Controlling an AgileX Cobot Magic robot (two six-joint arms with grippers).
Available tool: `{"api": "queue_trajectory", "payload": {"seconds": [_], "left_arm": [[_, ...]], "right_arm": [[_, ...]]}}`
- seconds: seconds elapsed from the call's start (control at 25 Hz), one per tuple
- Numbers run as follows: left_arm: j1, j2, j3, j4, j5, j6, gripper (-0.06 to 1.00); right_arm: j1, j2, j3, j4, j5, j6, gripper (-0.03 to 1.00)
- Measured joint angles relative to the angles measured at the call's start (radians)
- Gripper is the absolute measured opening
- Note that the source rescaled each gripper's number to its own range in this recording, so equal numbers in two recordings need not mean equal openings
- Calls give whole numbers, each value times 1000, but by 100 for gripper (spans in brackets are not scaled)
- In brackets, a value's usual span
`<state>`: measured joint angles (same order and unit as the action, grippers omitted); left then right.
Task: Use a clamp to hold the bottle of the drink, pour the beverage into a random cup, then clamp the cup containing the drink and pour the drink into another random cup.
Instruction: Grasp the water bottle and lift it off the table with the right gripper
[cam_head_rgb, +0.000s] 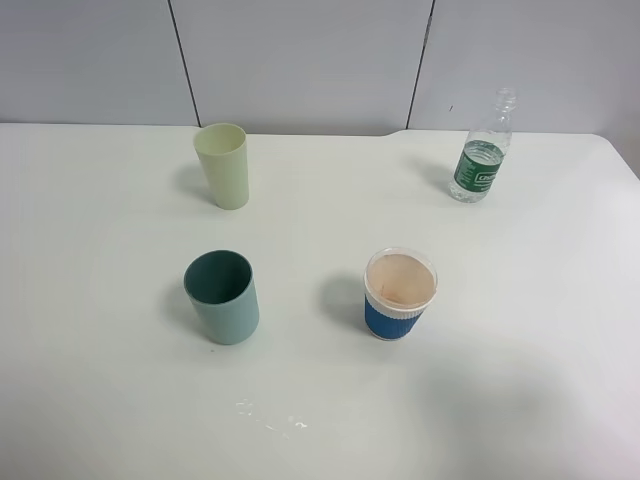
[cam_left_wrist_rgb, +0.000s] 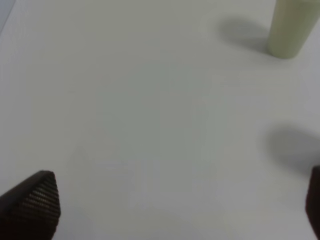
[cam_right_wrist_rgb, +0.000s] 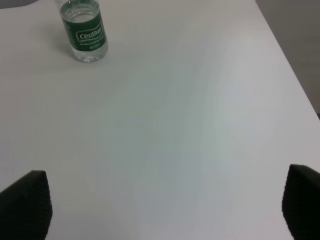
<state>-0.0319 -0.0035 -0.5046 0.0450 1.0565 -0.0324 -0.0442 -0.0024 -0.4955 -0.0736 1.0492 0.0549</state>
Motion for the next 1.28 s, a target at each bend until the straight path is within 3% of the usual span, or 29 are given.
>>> {"api": "queue_trajectory", "payload": {"seconds": [1.0,1.28], "left_arm": [[0,0,0,0,0,0,100],[0,0,0,0,0,0,100]], "right_arm": [[0,0,-3,0,-1,0,92],[0,25,-28,-7,-191,8,92]]}}
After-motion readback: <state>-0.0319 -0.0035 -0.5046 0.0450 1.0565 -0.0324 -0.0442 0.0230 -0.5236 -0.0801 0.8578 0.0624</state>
